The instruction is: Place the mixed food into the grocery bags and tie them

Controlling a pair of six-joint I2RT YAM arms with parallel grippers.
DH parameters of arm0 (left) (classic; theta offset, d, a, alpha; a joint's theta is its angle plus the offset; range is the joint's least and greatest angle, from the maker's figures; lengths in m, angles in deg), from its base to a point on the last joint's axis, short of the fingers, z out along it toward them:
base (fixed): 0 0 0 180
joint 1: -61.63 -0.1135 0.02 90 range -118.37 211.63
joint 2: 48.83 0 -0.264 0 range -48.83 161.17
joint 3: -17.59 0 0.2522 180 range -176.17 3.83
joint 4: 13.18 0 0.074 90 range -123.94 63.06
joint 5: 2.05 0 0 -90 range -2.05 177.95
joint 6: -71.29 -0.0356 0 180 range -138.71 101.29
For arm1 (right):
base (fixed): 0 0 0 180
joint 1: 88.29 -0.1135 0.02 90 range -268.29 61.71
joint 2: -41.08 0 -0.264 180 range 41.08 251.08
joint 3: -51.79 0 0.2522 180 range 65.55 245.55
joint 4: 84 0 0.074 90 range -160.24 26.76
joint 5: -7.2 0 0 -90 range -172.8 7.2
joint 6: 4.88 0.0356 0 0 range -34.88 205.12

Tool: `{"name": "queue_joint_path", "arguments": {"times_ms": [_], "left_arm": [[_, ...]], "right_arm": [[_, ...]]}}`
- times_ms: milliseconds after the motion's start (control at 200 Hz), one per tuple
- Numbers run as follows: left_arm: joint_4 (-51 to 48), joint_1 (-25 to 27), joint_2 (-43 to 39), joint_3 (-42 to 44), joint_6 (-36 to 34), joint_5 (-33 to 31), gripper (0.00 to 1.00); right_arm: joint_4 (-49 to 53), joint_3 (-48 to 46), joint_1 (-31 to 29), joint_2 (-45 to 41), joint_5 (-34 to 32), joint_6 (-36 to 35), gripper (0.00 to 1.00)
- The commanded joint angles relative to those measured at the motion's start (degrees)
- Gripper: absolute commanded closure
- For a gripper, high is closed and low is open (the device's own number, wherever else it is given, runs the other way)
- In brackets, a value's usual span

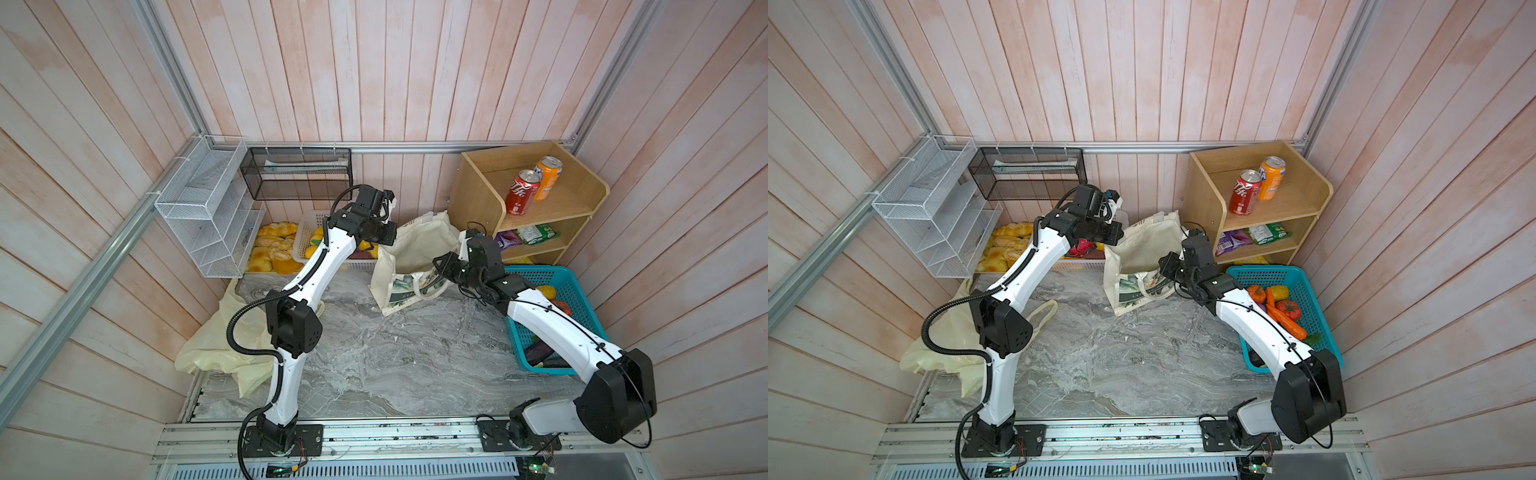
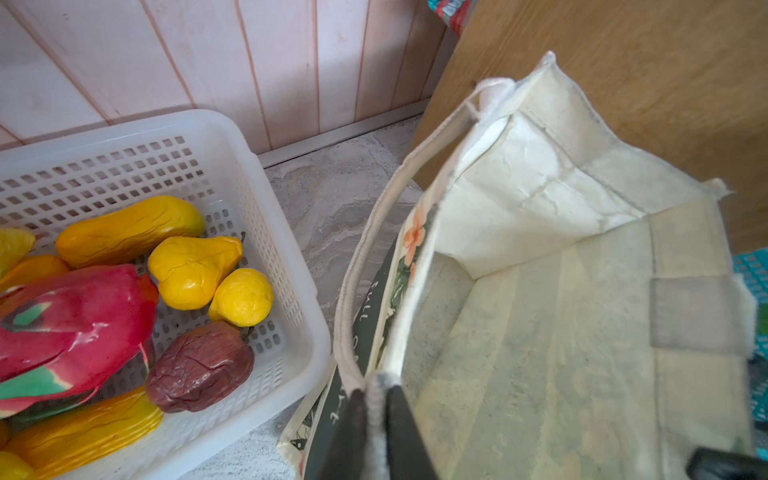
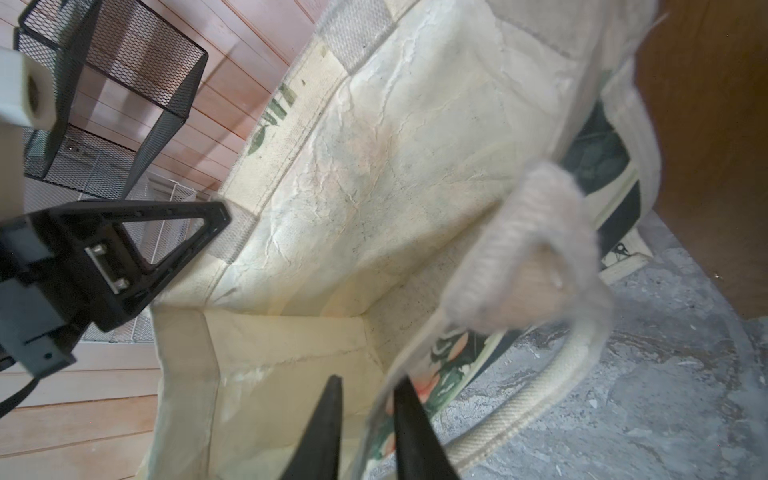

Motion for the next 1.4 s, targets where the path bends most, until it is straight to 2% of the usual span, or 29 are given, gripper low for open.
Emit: {"name": "queue_joint_path", "arguments": {"times_ms": [0, 65, 130, 325, 365, 490, 550, 700, 855, 1005, 1175, 1335, 1395], "left_arm": [[-0.88, 0.39, -4.77, 3.54, 2.77, 5.36, 1.0], [2.67, 0.94, -11.48, 11.74, 6.45, 6.42, 1.0], [9.39, 2.04, -20.4, 24.11, 10.99, 6.59, 1.0], [26.51, 6.93, -46.57, 58.04, 28.78, -1.34, 1.0], [29.23, 8.94, -51.05, 63.92, 31.5, -3.91, 0.91], [35.78, 14.11, -61.38, 77.62, 37.67, -9.76, 0.52], [36.61, 15.21, -63.86, 80.7, 37.5, -11.94, 0.41], [32.18, 15.25, -64.19, 79.03, 31.58, -17.49, 0.25], [30.72, 15.24, -60.32, 73.78, 24.32, -22.12, 0.17], [30.5, 15.18, -52.41, 67.26, 19.45, -20.96, 0.11], [29.54, 14.91, -43.44, 61.66, 14.27, -21.37, 0.08], [29.18, 13.25, -38.91, 59.61, 12.39, -20.03, 0.07], [29.87, 12.44, -38.17, 59.63, 12.27, -17.34, 0.06]], "right_arm": [[2.18, 1.79, 0.39, -2.46, 4.34, -3.2, 1.0], [2.28, 0.85, 0.37, -5.14, 6.86, -3.63, 1.0], [2.05, -0.63, 0.38, -8.06, 9.15, -3.45, 1.0], [2.74, -4.32, 0.05, -15.13, 13.64, -4.14, 1.0], [3.08, -4.86, 0.03, -15.89, 14.15, -4.7, 1.0], [3.43, -7.1, 0.03, -16.98, 15.92, -7.81, 1.0], [4.25, -7.62, 0.08, -16.86, 16.68, -9.53, 1.0], [7.79, -7.38, 0.11, -17.39, 17.78, -13.6, 1.0], [9.91, -8.47, 0.21, -20.25, 15.23, -14.31, 1.0], [11.2, -9.78, 0.3, -22.04, 14.19, -14.17, 1.0], [11.47, -11.78, 0.47, -24.56, 13.32, -13.71, 1.0], [11.91, -12.58, 0.51, -25.94, 13.08, -13.87, 1.0], [11.77, -13.15, 0.63, -26.38, 12.82, -13.9, 1.0]]}}
